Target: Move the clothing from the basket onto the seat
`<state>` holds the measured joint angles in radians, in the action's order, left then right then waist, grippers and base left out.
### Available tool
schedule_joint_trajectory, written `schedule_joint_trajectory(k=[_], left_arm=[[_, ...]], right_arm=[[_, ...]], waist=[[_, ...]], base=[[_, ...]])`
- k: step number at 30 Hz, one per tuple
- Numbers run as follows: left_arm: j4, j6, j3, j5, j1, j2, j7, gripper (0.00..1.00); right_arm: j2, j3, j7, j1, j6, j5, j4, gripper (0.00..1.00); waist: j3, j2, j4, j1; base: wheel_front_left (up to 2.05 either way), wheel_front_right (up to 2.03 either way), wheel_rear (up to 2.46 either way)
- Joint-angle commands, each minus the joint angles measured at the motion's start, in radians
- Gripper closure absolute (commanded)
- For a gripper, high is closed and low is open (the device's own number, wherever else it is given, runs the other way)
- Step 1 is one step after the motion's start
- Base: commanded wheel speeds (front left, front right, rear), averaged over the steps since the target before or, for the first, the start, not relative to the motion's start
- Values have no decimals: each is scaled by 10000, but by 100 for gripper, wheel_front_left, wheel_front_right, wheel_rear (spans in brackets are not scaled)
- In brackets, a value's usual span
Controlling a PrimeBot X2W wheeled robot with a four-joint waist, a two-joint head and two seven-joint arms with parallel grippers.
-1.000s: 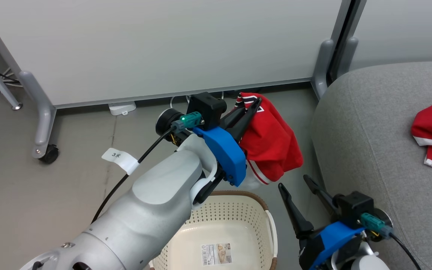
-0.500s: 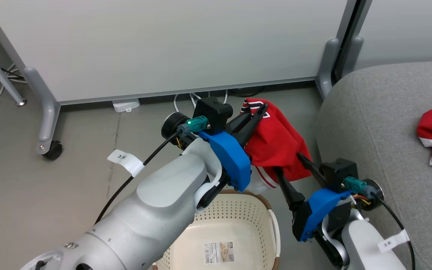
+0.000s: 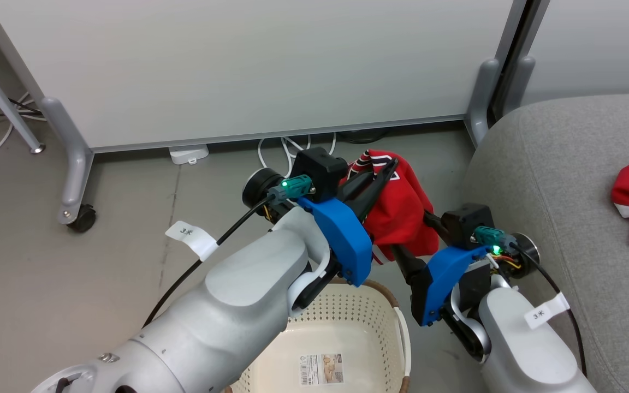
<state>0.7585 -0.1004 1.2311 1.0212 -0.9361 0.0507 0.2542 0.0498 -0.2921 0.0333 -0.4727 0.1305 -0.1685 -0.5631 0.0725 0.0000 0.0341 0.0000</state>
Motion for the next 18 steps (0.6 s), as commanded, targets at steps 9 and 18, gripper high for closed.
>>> schedule_joint_trajectory(k=[9,18], left_arm=[[-73,31,165,155,-82,-4,47,100],[-6,83,263,256,-138,-4,50,100]], right_arm=[[12,-663,-271,-700,5,-405,-981,5],[12,-1042,-786,-1026,5,-815,-1659,100]], waist=[[-75,0,-9,0],[-60,0,-35,0]], base=[[0,0,0],[0,0,0]])
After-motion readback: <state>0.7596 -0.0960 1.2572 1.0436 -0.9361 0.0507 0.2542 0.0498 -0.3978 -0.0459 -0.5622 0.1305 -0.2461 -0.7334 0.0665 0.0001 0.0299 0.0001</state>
